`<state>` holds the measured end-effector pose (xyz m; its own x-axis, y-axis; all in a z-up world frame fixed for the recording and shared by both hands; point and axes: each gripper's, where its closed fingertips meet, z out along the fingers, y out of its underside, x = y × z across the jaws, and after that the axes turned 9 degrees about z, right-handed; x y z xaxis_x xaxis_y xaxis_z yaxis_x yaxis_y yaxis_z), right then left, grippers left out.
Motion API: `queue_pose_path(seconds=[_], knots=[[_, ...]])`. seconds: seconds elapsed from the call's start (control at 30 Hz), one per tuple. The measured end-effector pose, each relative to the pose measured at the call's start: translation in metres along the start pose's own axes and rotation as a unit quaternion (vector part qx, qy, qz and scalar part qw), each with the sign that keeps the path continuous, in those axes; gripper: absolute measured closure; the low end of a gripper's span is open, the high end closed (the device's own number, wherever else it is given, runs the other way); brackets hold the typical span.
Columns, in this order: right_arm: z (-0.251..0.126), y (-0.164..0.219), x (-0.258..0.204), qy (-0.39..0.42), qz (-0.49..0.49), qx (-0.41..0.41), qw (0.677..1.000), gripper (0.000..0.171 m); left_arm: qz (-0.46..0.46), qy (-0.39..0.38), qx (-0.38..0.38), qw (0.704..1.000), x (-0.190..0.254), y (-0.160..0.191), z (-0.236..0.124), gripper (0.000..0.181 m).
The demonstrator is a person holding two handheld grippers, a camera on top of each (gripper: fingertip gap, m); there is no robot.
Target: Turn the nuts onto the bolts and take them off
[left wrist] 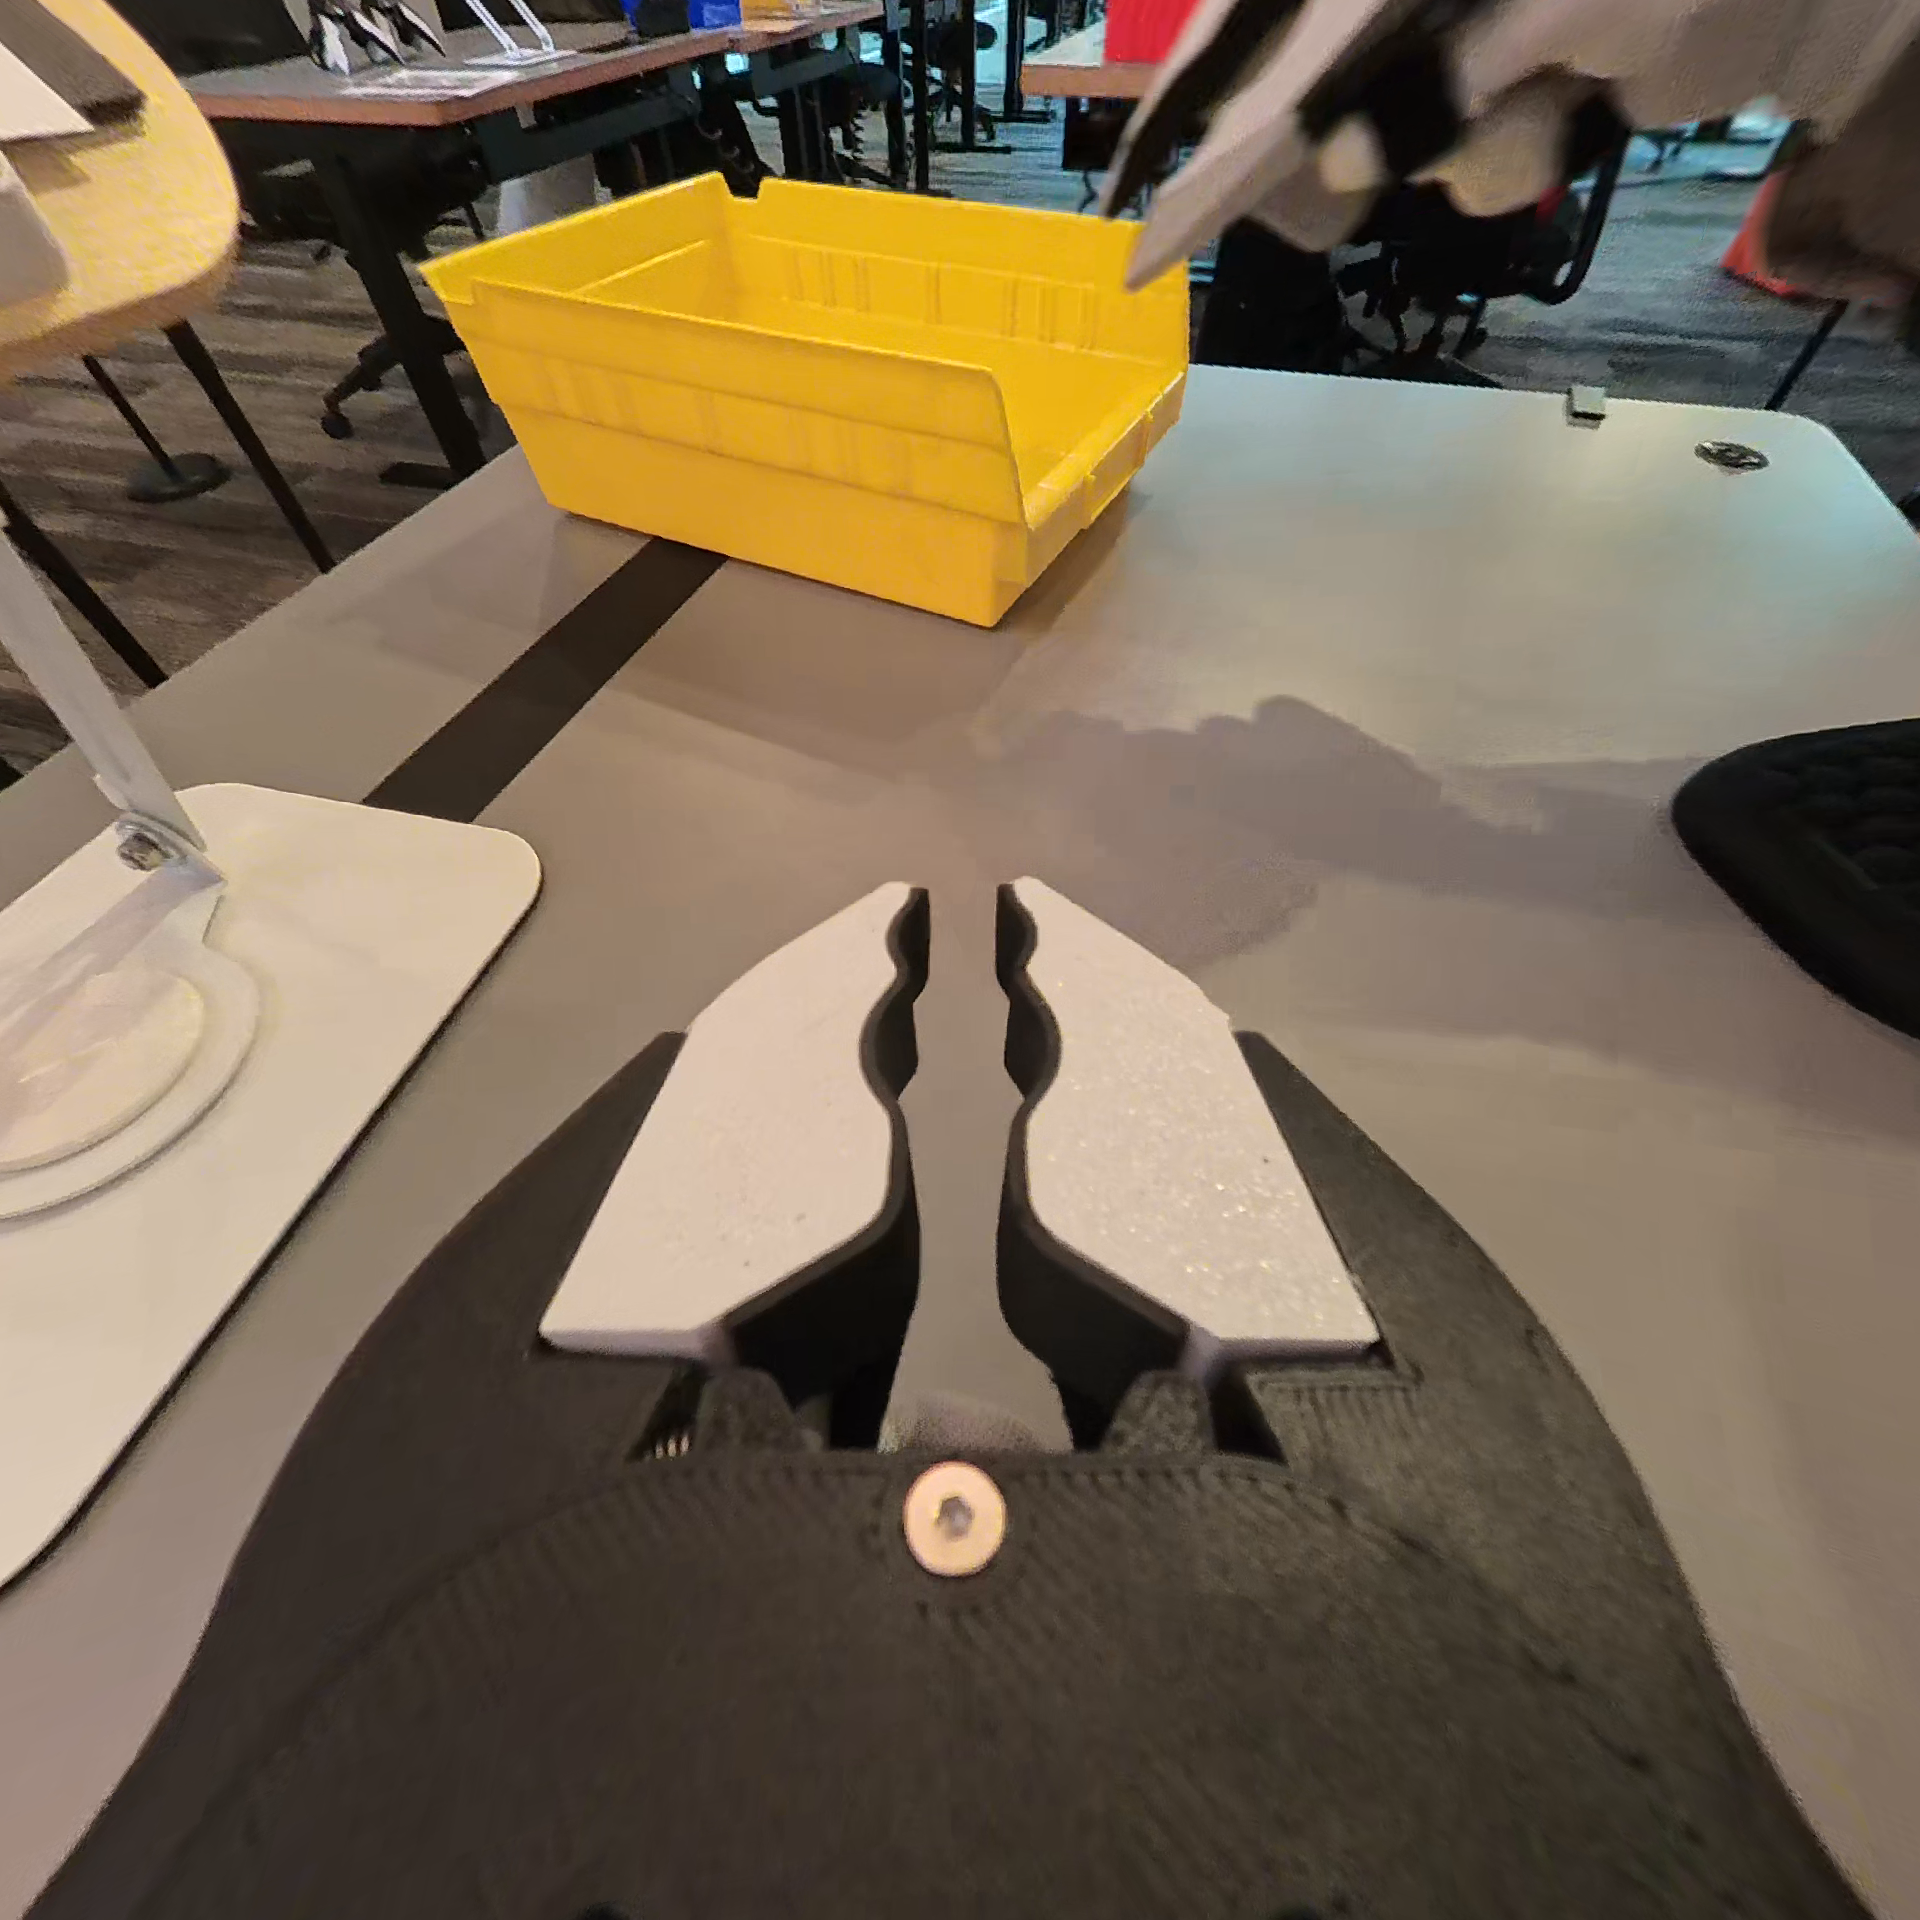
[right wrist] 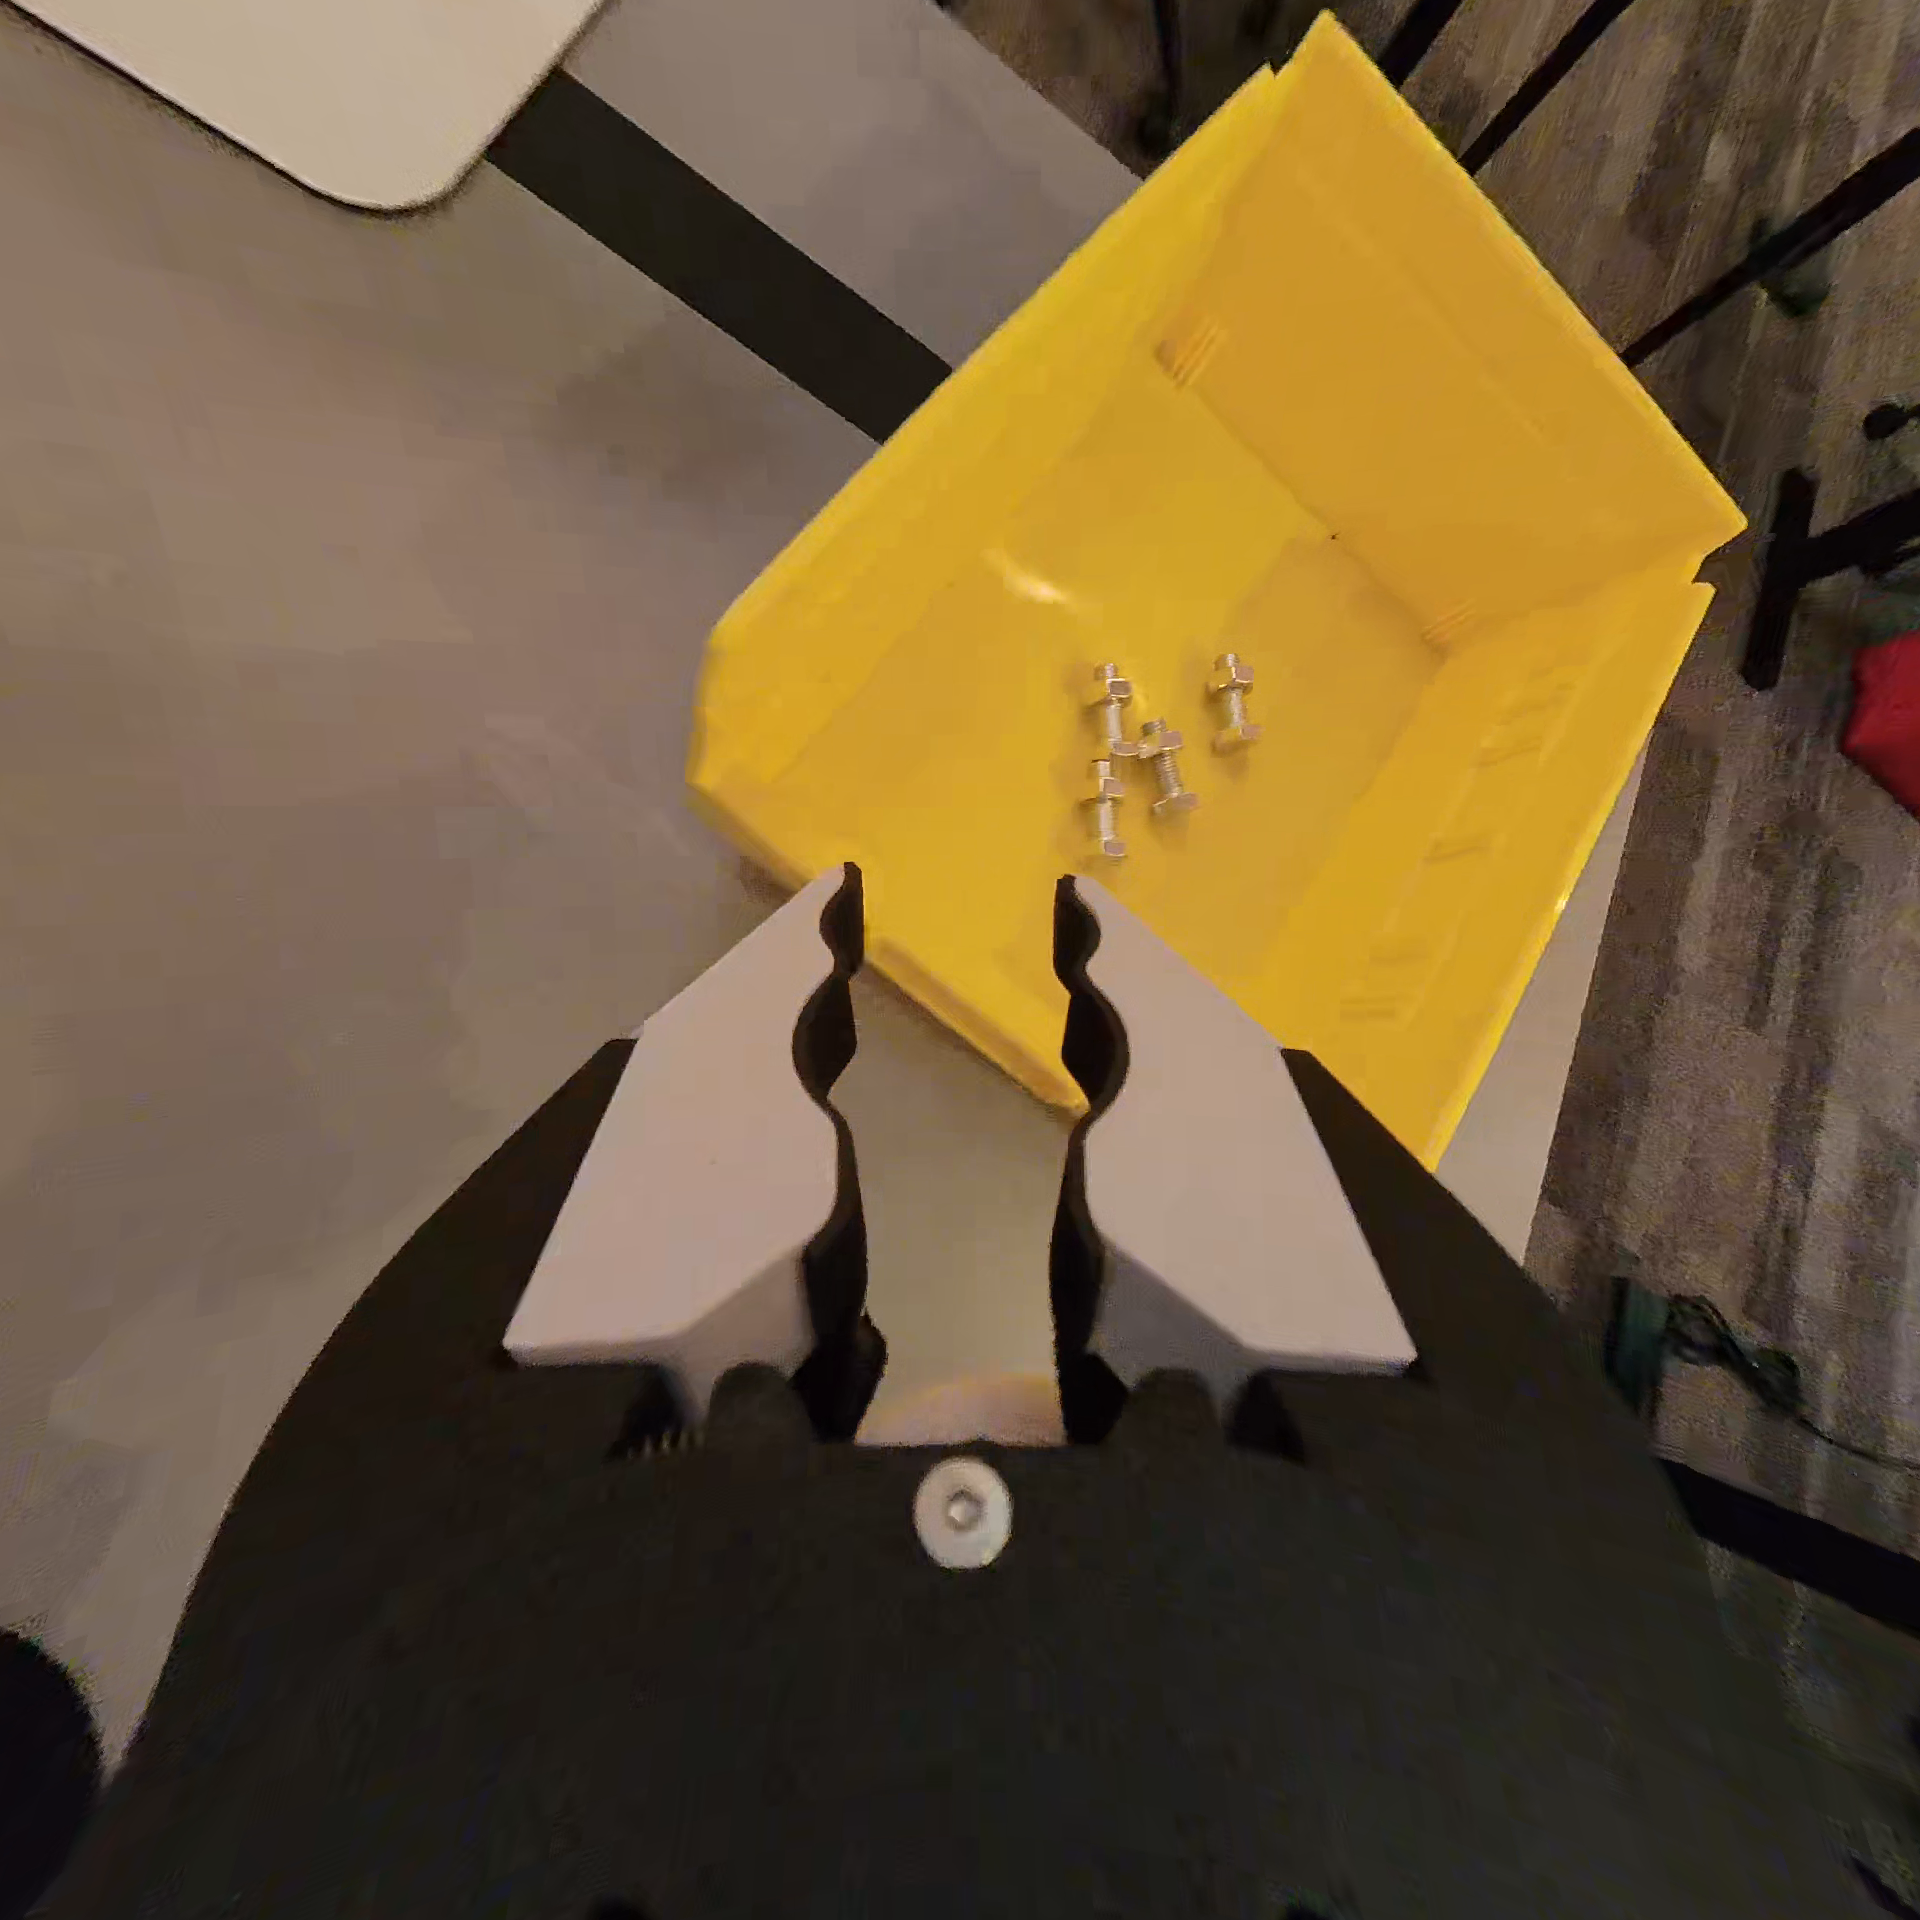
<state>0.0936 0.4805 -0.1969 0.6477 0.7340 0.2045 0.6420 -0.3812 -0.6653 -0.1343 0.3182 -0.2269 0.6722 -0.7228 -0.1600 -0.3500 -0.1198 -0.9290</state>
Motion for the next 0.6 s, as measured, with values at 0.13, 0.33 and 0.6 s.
queue_pose_path(seconds=[0.13, 0.33, 0.6], knots=[[-0.044, 0.019, -0.044, -0.01, 0.032, 0.068, 0.997, 0.122, 0.012, -0.012, 0.001, 1.0, -0.003, -0.01, 0.0, 0.146], [-0.067, 0.031, -0.115, -0.02, 0.019, 0.123, 0.992, 0.105, 0.059, -0.061, 0.007, 0.996, -0.012, -0.044, -0.01, 0.13], [-0.047, 0.042, -0.183, -0.06, 0.008, 0.158, 0.986, 0.093, 0.115, -0.122, 0.0, 0.986, -0.017, -0.083, -0.024, 0.13]])
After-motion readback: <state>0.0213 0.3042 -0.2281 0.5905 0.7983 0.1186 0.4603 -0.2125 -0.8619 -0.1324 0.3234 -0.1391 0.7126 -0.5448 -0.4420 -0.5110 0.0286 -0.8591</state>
